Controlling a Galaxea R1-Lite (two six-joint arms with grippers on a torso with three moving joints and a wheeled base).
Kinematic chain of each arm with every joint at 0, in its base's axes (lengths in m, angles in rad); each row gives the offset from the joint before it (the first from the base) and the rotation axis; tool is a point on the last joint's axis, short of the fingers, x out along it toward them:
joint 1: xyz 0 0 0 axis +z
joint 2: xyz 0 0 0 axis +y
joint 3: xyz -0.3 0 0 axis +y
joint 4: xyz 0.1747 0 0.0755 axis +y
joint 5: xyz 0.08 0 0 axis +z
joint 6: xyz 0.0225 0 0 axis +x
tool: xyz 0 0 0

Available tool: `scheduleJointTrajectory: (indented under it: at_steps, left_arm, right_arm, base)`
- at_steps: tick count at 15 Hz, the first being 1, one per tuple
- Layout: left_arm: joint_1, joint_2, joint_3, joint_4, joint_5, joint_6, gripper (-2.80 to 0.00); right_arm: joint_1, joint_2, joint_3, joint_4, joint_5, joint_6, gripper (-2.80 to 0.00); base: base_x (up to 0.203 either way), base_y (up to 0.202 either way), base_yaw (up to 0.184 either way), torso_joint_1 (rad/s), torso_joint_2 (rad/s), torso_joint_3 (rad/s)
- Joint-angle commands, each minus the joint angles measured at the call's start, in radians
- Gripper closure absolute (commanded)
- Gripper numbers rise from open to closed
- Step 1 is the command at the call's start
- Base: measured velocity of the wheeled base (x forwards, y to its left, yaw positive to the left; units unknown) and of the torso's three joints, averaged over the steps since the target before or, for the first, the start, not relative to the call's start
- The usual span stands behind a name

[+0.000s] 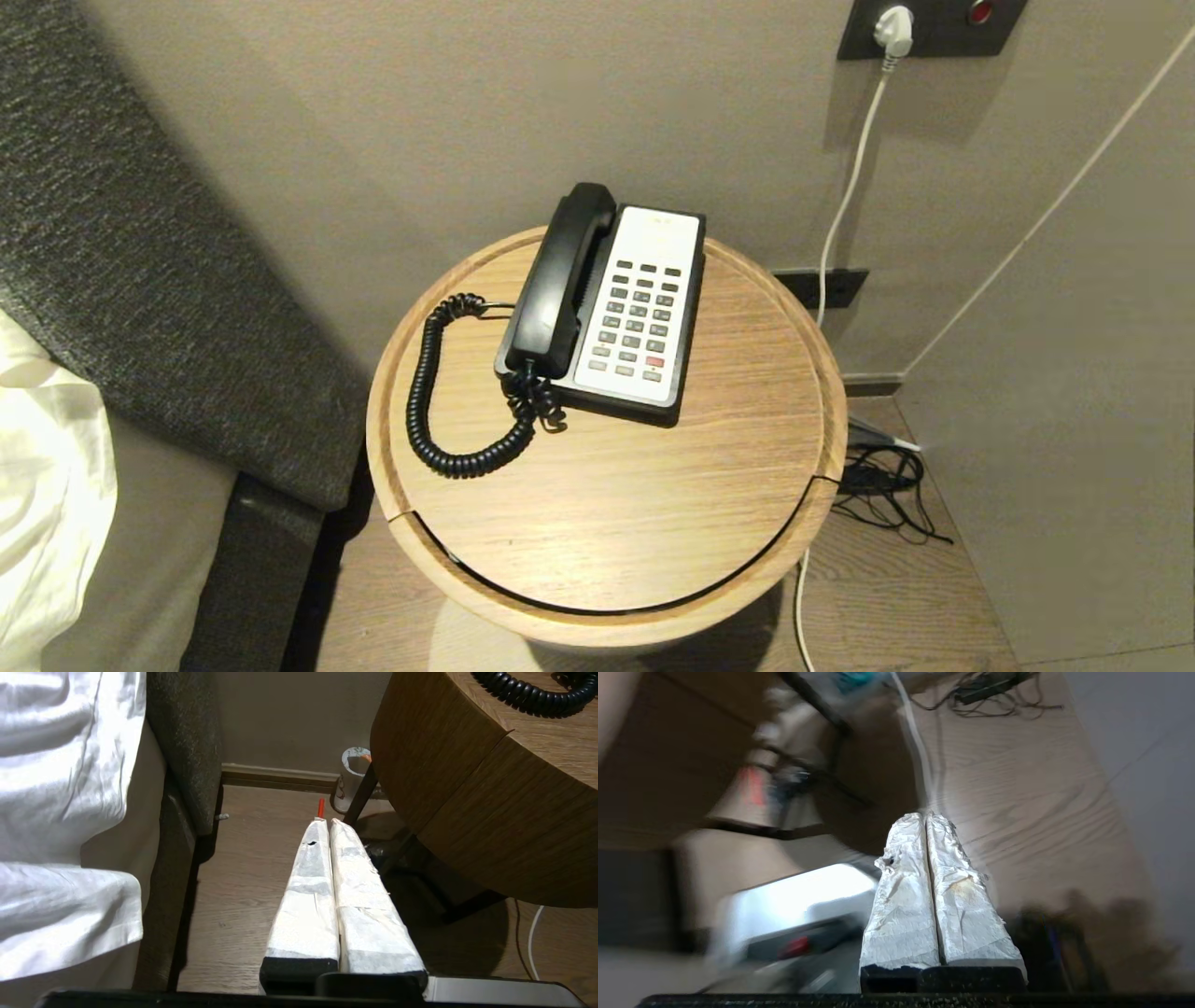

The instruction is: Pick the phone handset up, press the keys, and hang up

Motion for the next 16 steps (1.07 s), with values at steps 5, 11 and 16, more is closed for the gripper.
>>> scheduleJointTrajectory:
  at_steps: [5, 11, 16]
  left_arm:
    - [0.0, 0.0, 0.011, 0.01, 0.047, 0.135, 0.0]
    - [0.0, 0.0, 0.021, 0.012, 0.043, 0.118, 0.0]
    - [0.0, 0.0, 0.024, 0.007, 0.027, 0.202, 0.0]
  right_arm:
    - [0.002, -0.006, 0.402, -0.734, 0.005, -0.382, 0.0]
    - [0.002, -0.005, 0.41, -0.722, -0.004, -0.393, 0.0]
    - [0.002, -0.007, 0.415, -0.734, -0.003, -0.391, 0.0]
  base:
    - [0.0, 0.0, 0.0, 0.0, 0.0, 0.0]
    - [0.0, 0.0, 0.0, 0.0, 0.0, 0.0]
    - [0.0, 0.0, 0.0, 0.0, 0.0, 0.0]
